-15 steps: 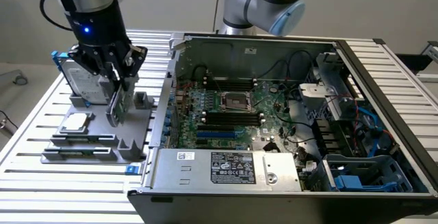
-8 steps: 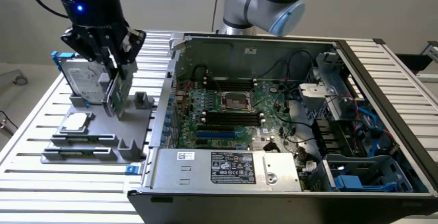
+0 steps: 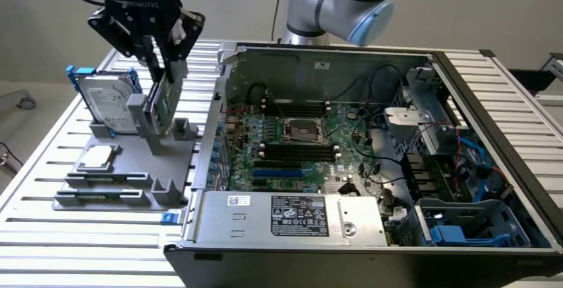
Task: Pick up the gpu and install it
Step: 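Pick up the gpu and move the gpu toward the slot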
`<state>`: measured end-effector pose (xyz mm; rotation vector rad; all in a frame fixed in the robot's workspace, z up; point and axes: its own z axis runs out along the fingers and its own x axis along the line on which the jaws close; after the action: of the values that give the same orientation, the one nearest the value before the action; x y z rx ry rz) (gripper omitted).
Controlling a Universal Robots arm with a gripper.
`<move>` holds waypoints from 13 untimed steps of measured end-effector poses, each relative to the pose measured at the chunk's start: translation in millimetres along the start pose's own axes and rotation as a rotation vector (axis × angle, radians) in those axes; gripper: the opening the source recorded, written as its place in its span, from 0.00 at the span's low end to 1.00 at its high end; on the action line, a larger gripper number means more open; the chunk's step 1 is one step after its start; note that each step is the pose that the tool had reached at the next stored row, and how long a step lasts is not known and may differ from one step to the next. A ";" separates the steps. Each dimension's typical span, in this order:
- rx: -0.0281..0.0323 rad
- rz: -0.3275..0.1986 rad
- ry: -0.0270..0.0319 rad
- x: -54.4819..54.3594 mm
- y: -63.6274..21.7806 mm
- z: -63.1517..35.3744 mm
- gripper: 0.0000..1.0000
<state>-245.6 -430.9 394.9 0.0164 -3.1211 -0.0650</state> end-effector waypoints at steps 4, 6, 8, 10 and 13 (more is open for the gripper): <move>0.0001 0.000 0.0022 -17.6 0.6 -18.3 0.26; -0.0001 0.000 0.0035 -26.9 0.9 -27.9 0.26; -0.0011 0.000 0.0053 -35.7 1.1 -35.4 0.26; -0.0023 0.000 0.0066 -44.7 1.1 -38.8 0.26; -0.0023 0.000 0.0070 -58.1 1.0 -39.2 0.26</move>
<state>-186.8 -430.9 433.0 0.0161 -3.1140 -0.0684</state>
